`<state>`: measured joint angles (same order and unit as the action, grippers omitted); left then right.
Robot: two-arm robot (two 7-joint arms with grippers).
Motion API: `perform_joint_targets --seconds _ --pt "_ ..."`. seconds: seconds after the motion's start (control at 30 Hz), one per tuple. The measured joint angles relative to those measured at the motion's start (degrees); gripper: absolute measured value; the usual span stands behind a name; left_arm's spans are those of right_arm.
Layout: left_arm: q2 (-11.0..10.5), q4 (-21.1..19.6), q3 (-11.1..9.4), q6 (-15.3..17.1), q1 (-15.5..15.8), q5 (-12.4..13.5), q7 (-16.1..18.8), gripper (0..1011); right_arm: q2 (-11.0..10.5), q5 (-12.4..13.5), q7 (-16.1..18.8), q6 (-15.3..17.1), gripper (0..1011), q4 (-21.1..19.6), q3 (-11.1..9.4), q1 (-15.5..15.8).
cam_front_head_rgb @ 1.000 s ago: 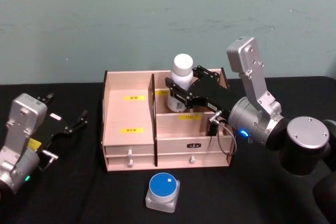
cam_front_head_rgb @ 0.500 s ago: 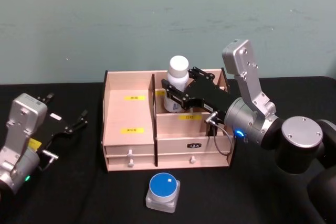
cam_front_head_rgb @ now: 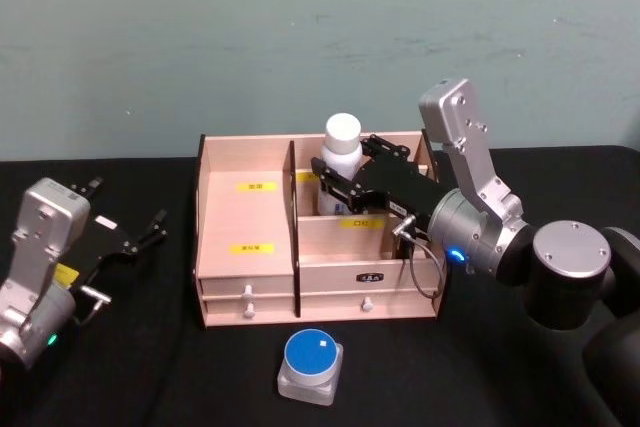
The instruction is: Pick up the facial cleanser and watermelon frost from the table and place them into the tiered storage box.
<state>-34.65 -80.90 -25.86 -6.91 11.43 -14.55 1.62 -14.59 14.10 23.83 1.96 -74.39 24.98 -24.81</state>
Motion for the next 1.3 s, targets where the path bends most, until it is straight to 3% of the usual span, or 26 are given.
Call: perform_joint_targets --seconds 0.37,0.67,0.9,1.1,1.3 --pt "0.0 0.01 0.0 0.0 0.0 0.0 0.0 1010 0.08 0.13 0.01 0.52 616 0.27 -0.05 -0.1" --pt "0.0 0.0 0.0 0.0 0.0 0.0 0.0 1010 0.05 0.3 0.1 0.34 899 0.16 -0.07 -0.03" --pt "0.0 0.0 0.0 0.0 0.0 0.0 0.0 1010 -0.18 1.09 0.73 -0.13 1002 0.02 -0.39 0.21" --pt "0.0 0.0 0.0 0.0 0.0 0.0 0.0 1010 -1.82 0.99 0.48 -0.11 1002 -3.77 -0.91 1.08" --pt "0.0 0.01 0.0 0.0 0.0 0.0 0.0 1010 -5.1 0.91 0.09 0.3 1002 -12.6 -2.38 3.88"
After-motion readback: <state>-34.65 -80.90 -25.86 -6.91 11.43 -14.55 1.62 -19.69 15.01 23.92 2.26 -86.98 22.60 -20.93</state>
